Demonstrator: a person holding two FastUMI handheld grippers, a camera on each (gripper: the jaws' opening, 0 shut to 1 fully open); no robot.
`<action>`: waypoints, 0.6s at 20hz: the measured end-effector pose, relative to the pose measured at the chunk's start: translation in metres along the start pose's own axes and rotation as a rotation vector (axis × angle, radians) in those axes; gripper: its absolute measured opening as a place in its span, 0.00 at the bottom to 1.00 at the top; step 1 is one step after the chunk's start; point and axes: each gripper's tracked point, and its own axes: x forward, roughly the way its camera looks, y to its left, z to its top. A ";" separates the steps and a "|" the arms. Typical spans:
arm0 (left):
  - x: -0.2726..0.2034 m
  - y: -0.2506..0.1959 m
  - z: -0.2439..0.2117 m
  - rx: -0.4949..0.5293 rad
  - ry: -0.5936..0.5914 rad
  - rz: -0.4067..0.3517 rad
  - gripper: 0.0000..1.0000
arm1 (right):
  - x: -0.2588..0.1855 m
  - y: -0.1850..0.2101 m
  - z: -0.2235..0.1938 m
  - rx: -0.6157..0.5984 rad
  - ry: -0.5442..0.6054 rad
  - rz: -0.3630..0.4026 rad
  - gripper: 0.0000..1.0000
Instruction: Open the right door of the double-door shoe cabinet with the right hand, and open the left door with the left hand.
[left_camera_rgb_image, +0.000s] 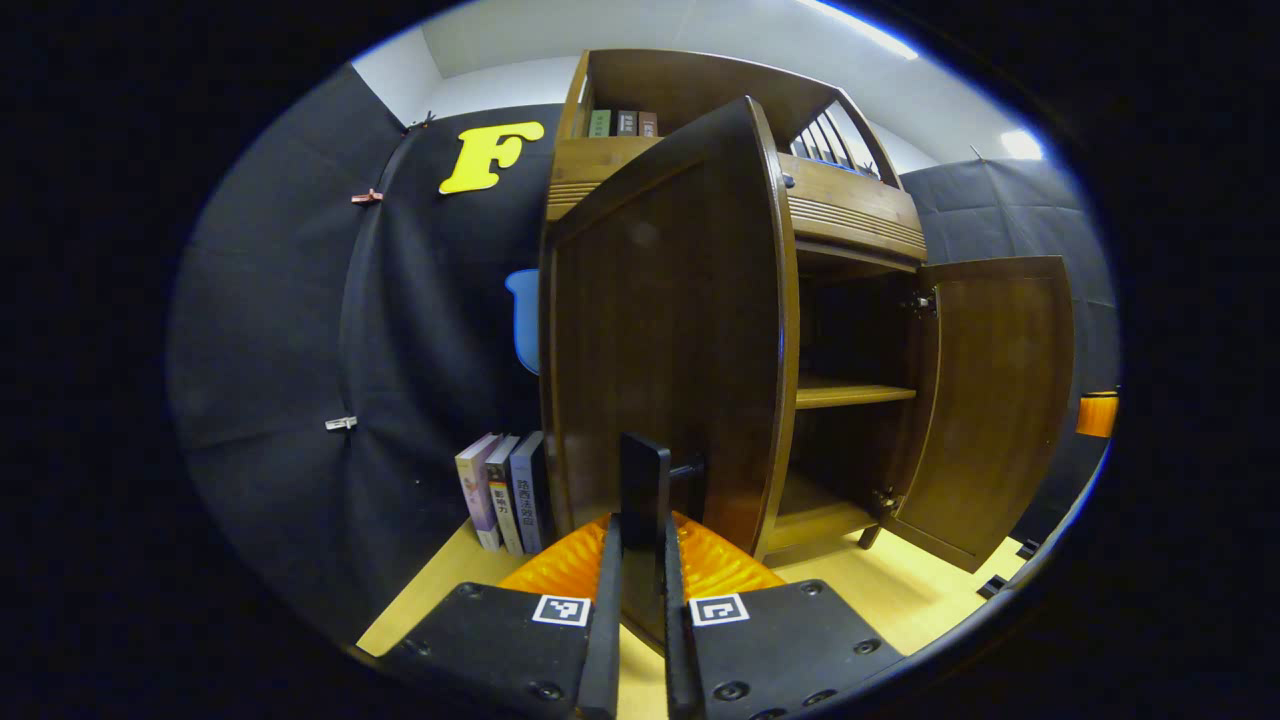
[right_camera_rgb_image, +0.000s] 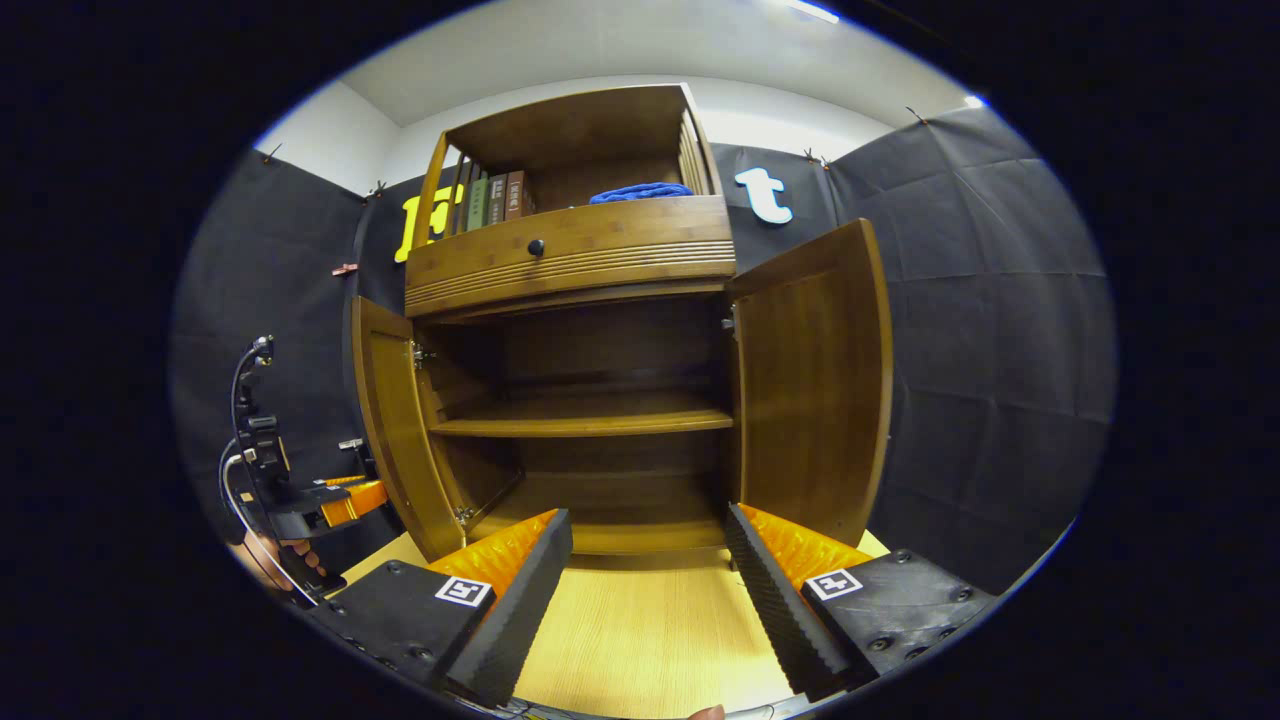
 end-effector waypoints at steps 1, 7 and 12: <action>-0.003 0.006 -0.001 -0.001 -0.005 0.007 0.21 | 0.000 0.005 -0.001 -0.005 0.002 0.008 0.98; -0.016 0.056 -0.004 -0.019 -0.023 0.031 0.13 | 0.002 0.026 -0.006 -0.007 0.015 0.037 0.98; -0.016 0.099 -0.009 -0.057 -0.015 0.041 0.06 | 0.005 0.041 -0.007 -0.003 0.016 0.053 1.00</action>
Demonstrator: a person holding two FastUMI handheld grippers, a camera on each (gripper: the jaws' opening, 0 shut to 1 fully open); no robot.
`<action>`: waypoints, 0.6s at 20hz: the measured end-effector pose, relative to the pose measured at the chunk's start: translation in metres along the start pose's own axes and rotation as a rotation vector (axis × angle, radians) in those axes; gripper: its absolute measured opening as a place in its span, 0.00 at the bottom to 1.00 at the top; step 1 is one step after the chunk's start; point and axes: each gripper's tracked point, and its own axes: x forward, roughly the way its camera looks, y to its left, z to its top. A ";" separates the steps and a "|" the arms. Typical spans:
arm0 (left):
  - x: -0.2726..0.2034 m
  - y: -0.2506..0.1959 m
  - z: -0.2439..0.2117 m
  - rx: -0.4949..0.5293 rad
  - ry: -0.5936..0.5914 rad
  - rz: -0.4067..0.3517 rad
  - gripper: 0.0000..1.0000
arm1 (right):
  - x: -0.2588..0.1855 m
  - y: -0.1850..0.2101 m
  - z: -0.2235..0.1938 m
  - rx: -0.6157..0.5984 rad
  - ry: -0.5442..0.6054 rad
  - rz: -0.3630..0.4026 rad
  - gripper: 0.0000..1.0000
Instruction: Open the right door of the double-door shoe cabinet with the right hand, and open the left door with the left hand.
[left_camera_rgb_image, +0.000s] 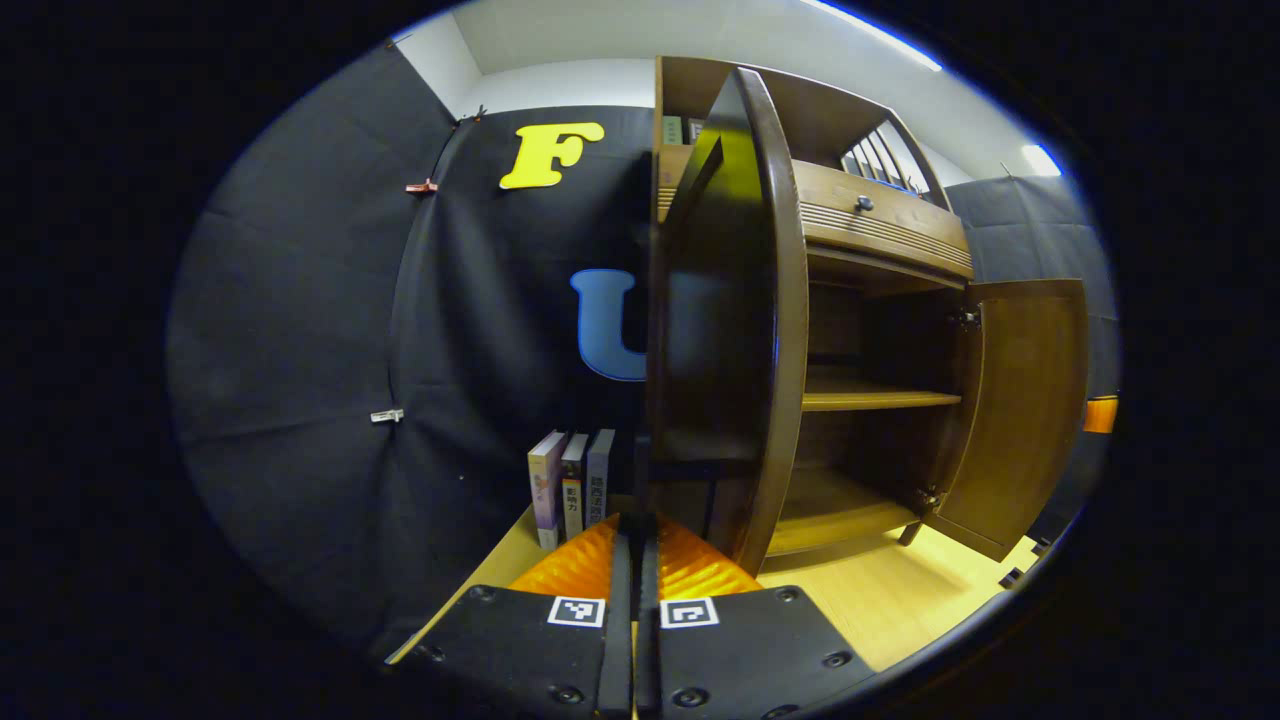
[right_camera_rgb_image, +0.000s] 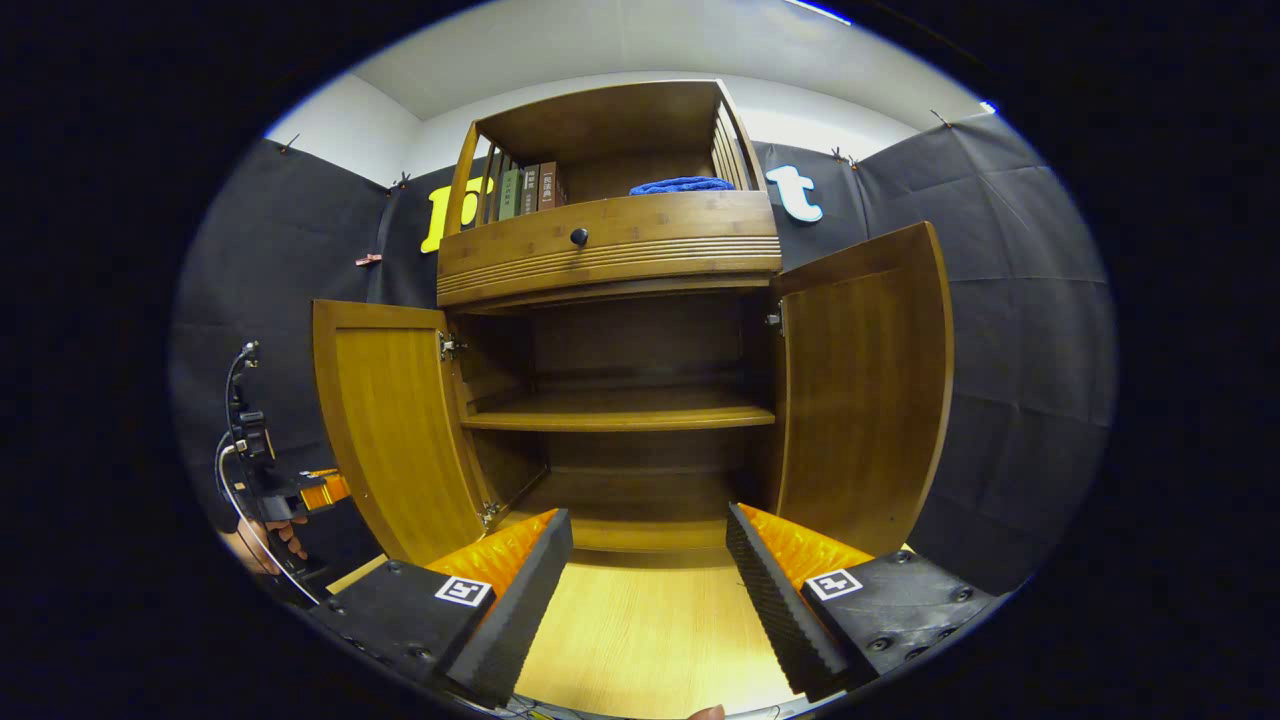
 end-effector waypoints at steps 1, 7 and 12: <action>0.000 -0.001 0.000 -0.017 0.003 -0.022 0.06 | 0.000 0.002 0.000 -0.002 -0.002 0.001 1.00; 0.000 0.007 -0.002 -0.011 0.012 -0.040 0.11 | 0.001 0.008 0.001 -0.018 -0.003 0.001 0.98; -0.002 0.008 -0.004 -0.019 0.021 -0.039 0.11 | 0.001 0.000 0.006 -0.023 -0.004 0.000 0.98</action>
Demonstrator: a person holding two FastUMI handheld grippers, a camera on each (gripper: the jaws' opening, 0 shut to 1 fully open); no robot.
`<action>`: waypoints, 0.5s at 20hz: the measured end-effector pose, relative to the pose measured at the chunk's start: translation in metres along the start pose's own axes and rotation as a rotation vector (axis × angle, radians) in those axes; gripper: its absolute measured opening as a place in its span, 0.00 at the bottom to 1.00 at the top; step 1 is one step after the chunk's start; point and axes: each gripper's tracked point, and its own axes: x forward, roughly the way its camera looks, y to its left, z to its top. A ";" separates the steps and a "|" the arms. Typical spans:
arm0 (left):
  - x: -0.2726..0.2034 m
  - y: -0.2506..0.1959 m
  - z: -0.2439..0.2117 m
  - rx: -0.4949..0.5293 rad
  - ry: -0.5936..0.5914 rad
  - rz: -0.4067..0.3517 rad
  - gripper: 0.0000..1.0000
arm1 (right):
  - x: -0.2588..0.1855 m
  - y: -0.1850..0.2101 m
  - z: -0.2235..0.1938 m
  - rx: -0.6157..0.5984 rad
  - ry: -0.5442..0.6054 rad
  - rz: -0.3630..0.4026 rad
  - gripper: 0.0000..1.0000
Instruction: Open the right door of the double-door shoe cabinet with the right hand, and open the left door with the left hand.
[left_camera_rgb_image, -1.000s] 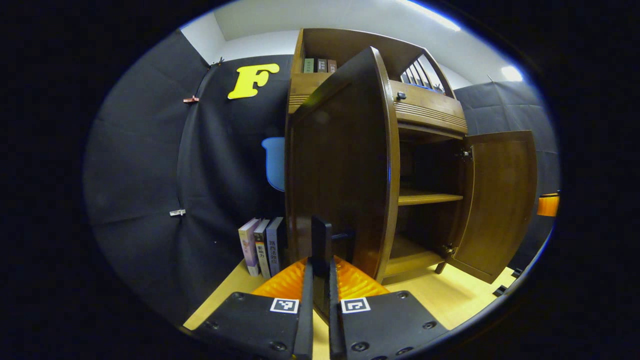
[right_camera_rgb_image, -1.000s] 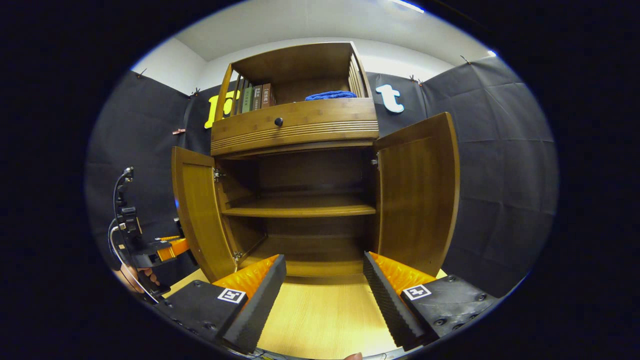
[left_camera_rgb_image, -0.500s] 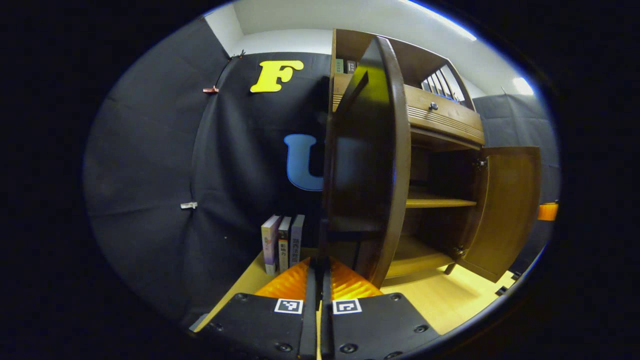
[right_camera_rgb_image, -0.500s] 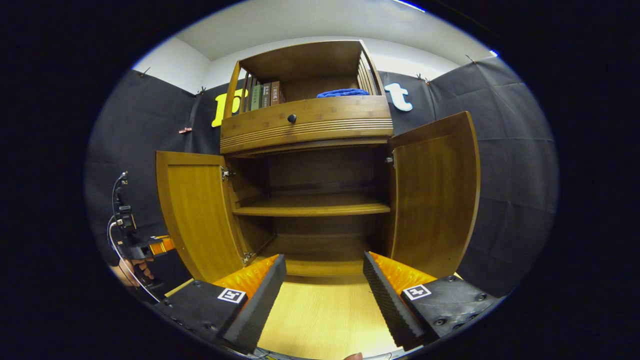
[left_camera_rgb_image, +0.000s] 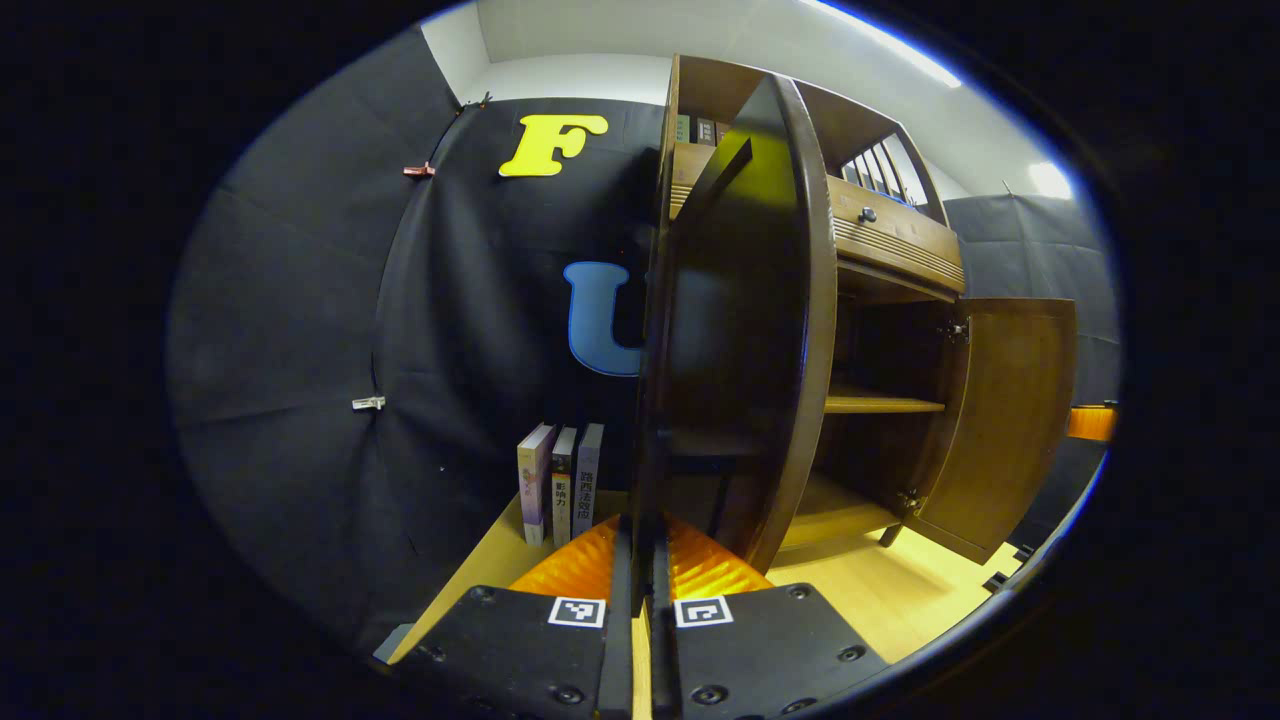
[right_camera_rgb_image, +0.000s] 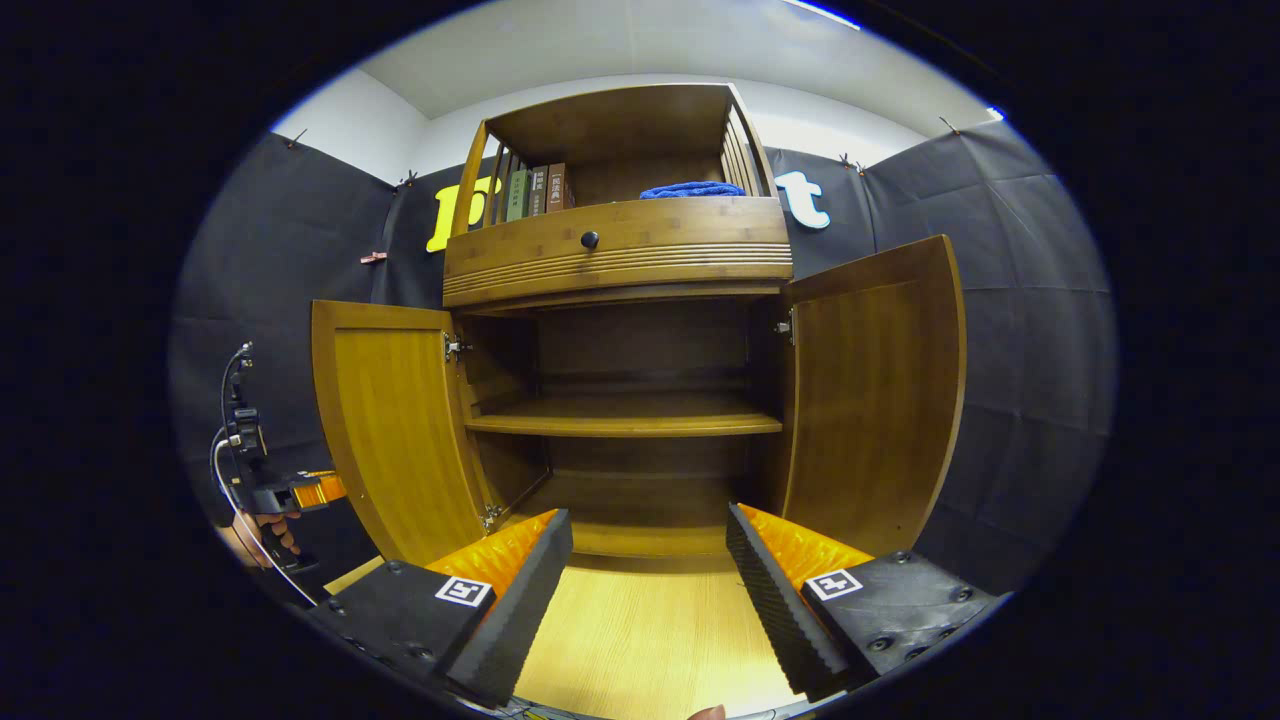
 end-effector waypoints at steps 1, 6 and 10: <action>-0.001 0.000 -0.002 0.008 0.002 0.007 0.11 | -0.001 -0.002 0.001 0.000 0.001 -0.001 0.98; -0.014 0.000 -0.007 0.039 0.021 0.051 0.11 | -0.006 -0.013 0.007 -0.001 -0.010 -0.006 1.00; -0.034 0.002 -0.005 0.045 0.015 0.103 0.13 | -0.008 -0.014 0.009 -0.006 -0.011 0.005 0.98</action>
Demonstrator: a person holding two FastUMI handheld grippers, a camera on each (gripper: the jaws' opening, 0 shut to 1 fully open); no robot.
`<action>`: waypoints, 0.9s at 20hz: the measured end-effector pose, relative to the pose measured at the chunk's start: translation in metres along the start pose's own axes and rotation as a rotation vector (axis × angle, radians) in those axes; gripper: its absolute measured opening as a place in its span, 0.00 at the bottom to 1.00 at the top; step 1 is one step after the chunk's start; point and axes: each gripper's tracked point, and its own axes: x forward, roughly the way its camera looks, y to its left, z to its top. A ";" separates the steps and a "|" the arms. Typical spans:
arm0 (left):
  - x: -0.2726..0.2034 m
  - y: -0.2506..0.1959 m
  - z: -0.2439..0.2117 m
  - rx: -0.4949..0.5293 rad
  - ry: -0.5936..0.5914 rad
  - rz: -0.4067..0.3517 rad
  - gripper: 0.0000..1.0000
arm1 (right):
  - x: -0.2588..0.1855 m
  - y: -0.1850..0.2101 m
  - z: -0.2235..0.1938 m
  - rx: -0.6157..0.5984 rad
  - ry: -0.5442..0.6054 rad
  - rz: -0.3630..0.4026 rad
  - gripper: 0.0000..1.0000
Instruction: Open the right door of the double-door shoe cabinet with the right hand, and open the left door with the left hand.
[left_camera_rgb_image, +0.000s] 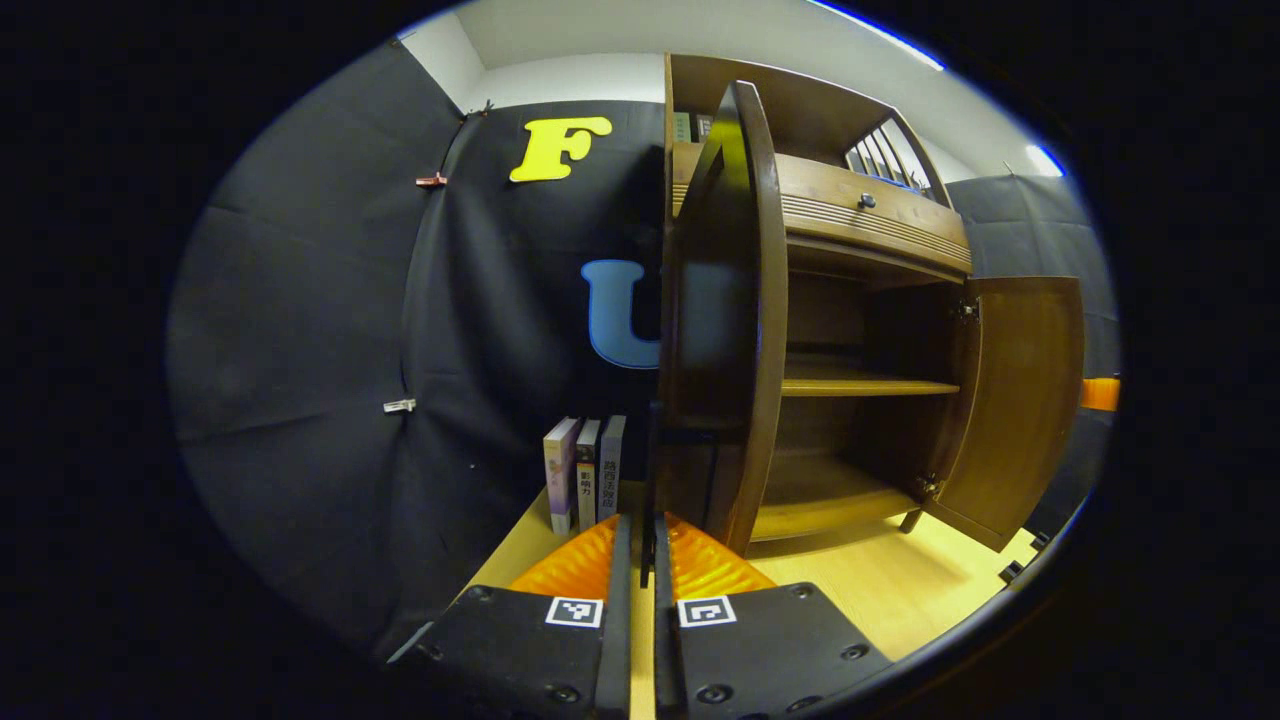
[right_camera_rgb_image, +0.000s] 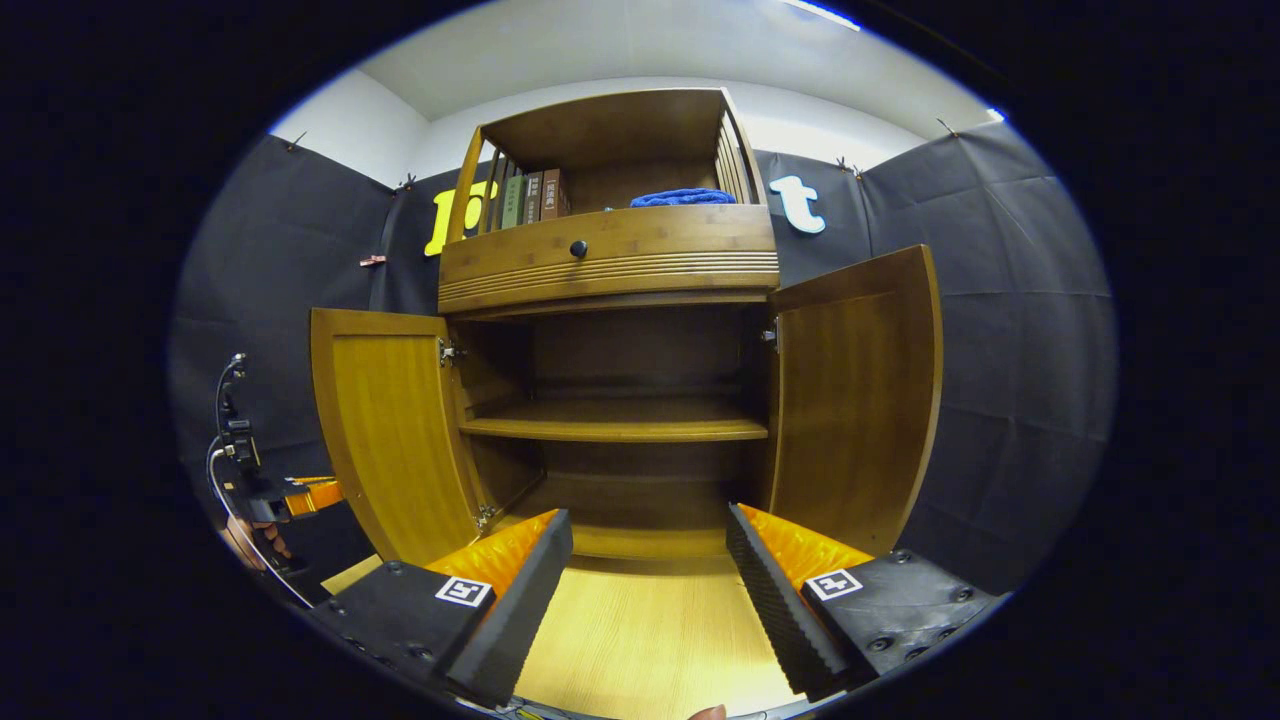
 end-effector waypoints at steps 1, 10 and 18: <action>-0.006 0.001 0.002 0.002 -0.008 0.012 0.13 | -0.001 0.002 0.000 -0.002 0.001 0.005 0.98; -0.043 -0.006 0.009 -0.002 -0.024 0.034 0.37 | -0.008 0.011 0.007 -0.011 -0.027 0.024 0.98; -0.065 -0.065 0.014 0.002 -0.036 -0.063 0.95 | -0.004 0.003 0.012 -0.035 -0.069 -0.012 0.98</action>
